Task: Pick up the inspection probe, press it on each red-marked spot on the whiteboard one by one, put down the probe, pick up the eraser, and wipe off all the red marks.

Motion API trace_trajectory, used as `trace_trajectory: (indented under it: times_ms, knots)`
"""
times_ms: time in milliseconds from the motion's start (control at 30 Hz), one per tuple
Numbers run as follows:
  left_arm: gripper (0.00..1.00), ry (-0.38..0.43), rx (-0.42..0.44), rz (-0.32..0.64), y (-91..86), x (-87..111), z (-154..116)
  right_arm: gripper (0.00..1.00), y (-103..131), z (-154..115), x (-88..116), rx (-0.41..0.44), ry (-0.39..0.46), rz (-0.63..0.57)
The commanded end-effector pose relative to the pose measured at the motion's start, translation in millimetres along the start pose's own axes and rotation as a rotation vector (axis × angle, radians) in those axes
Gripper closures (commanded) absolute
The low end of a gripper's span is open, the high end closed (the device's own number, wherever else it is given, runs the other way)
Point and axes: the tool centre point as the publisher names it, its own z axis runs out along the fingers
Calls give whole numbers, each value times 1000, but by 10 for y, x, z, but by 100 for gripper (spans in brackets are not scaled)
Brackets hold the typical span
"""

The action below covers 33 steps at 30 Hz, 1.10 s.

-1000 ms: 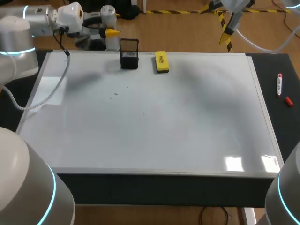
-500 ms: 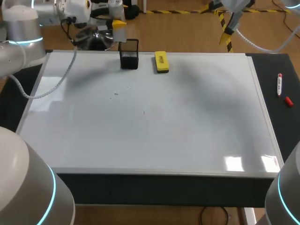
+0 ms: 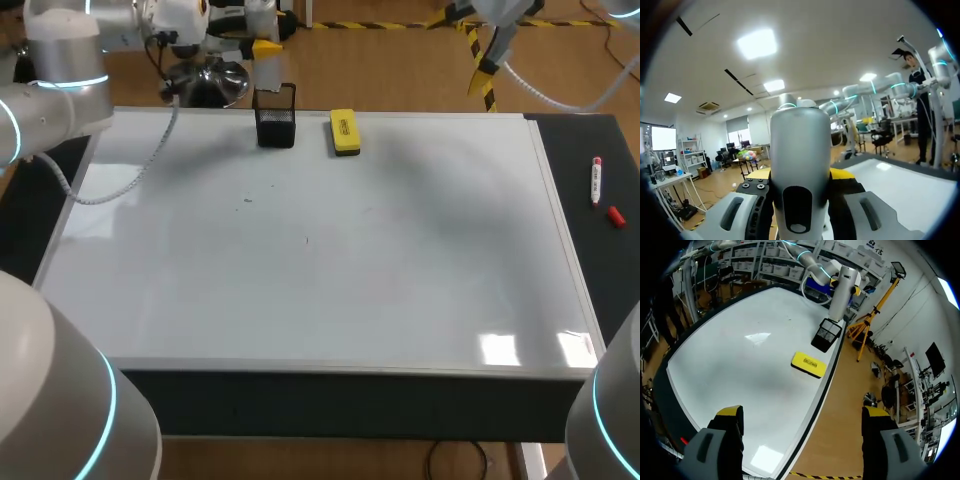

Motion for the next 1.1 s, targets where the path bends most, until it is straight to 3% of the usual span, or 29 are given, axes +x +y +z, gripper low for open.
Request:
trace_trajectory:
  times_ms: [33,1100]
  knots:
    - [100,31,18,-12,85,-109,8,0,0,-8,-8,3,4,-1]
    - [100,2,-9,-158,667,-292,6,0,0,-8,-8,3,4,-1]
